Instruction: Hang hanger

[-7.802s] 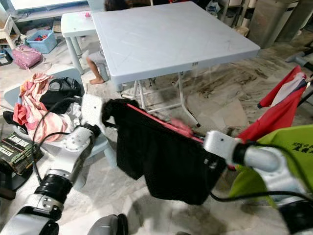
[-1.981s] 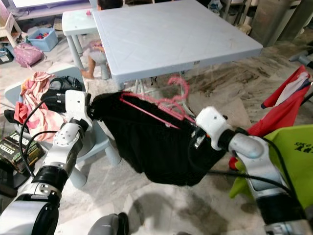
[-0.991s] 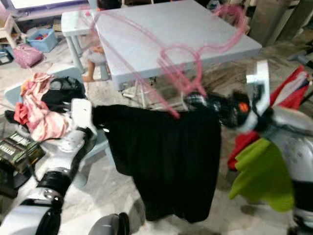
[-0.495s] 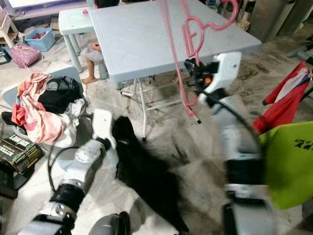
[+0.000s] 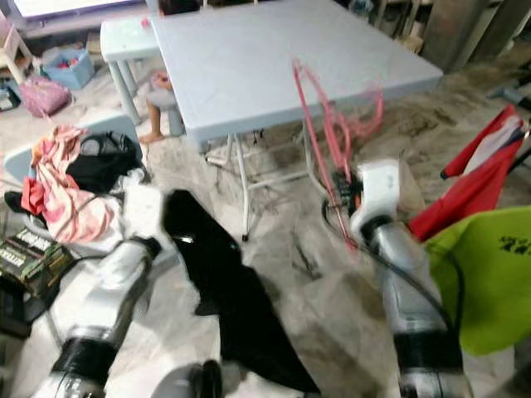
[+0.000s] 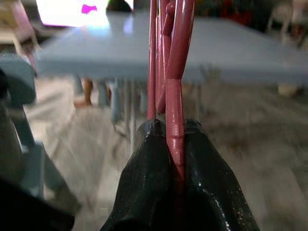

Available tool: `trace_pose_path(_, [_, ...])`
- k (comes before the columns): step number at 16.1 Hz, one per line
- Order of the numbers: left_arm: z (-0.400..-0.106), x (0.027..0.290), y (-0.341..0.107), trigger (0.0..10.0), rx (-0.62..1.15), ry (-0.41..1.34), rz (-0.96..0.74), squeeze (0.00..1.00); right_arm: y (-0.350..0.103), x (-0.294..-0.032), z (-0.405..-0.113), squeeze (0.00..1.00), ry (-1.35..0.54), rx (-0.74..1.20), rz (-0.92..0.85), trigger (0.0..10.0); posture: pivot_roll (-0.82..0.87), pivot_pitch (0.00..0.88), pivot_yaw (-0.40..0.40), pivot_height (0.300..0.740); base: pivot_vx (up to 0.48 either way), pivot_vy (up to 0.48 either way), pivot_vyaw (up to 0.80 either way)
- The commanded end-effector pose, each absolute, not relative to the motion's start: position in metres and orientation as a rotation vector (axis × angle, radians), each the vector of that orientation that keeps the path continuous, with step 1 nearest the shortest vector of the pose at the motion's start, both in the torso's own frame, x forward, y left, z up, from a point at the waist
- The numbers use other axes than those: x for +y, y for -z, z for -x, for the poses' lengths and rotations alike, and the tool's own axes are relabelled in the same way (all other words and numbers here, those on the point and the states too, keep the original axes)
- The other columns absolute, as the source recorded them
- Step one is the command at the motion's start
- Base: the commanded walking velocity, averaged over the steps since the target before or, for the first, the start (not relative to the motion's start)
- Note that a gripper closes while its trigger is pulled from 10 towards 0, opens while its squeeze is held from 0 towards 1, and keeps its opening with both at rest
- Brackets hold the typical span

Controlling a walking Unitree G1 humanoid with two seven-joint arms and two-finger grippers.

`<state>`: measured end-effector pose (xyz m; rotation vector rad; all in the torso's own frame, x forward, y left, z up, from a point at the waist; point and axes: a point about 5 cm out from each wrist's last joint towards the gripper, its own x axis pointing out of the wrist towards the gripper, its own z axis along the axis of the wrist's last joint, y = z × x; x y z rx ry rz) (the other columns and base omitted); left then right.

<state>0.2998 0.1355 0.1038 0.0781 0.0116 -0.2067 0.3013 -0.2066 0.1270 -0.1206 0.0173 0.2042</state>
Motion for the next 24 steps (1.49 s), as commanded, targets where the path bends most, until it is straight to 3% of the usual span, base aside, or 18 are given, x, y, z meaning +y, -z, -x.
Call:
trace_pose_path(1, [-0.296, 0.143, -0.117, 4.9, -0.040, 0.155, -0.101, 0.00, -0.127, -0.204, -0.296, 0.00, -0.182, -0.015, 0.166, 10.0, -0.05, 0.000, 0.078, 0.740, 0.000, 0.000, 0.00])
trace_pose_path(2, [-0.285, 0.150, -0.114, 10.0, -0.027, 0.132, -0.120, 0.00, -0.112, -0.208, -0.285, 0.00, -0.108, 0.022, 0.153, 10.0, -0.04, 0.000, 0.083, 0.740, 0.000, 0.000, 0.00])
trace_pose_path(7, [-0.268, 0.159, -0.120, 10.0, -0.023, 0.085, -0.112, 0.00, -0.104, -0.220, -0.270, 0.00, 0.087, 0.000, 0.106, 10.0, -0.02, 0.000, 0.058, 0.740, 0.000, 0.000, 0.00])
trace_pose_path(13, [-0.272, 0.149, -0.140, 10.0, -0.086, 0.091, -0.046, 0.00, -0.105, -0.198, -0.277, 0.00, 0.025, -0.042, 0.103, 10.0, -0.01, 0.000, 0.056, 0.740, 0.295, 0.000, 0.00])
trace_pose_path(24, [-0.278, 0.155, -0.145, 10.0, -0.087, 0.058, -0.044, 0.00, -0.109, -0.190, -0.284, 0.00, -0.058, -0.060, 0.123, 10.0, -0.01, 0.000, 0.037, 0.740, 0.410, 0.000, 0.00])
